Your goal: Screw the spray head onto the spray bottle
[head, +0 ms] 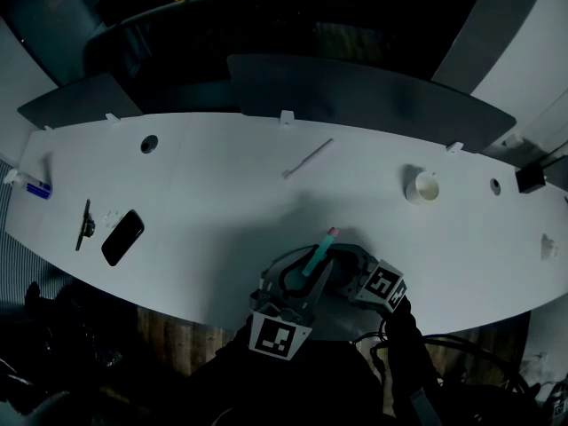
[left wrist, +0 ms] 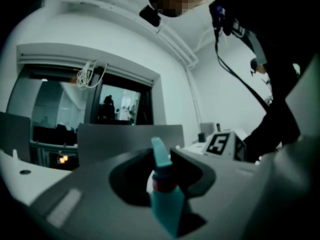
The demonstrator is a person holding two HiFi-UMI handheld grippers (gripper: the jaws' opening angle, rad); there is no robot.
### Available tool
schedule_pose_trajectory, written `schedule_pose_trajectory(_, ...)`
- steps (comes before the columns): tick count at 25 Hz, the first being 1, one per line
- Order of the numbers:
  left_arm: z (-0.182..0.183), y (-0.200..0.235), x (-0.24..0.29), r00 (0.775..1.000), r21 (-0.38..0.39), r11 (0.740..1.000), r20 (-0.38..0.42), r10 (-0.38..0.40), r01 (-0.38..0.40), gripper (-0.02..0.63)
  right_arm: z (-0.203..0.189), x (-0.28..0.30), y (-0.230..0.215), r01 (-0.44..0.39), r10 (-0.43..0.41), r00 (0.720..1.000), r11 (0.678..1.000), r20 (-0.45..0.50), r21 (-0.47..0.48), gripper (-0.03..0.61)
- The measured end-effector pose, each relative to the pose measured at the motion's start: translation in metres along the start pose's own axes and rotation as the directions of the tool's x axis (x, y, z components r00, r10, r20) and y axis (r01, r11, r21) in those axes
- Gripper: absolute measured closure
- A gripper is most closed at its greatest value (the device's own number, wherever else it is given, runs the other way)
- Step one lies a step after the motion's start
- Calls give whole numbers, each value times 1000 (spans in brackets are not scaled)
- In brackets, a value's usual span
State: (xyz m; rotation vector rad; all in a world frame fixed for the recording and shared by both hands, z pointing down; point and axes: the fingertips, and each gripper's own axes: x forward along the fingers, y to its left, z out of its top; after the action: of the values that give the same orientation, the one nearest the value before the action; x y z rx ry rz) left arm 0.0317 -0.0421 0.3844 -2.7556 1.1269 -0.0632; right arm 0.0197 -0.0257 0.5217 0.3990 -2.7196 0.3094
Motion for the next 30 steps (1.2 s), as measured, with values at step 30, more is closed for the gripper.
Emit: schedule_pose_trajectory(30, -6, -1, 4, 997, -35, 997, 7, -71, 72, 503, 27, -16, -6, 153, -149, 985, 987, 81, -41, 262)
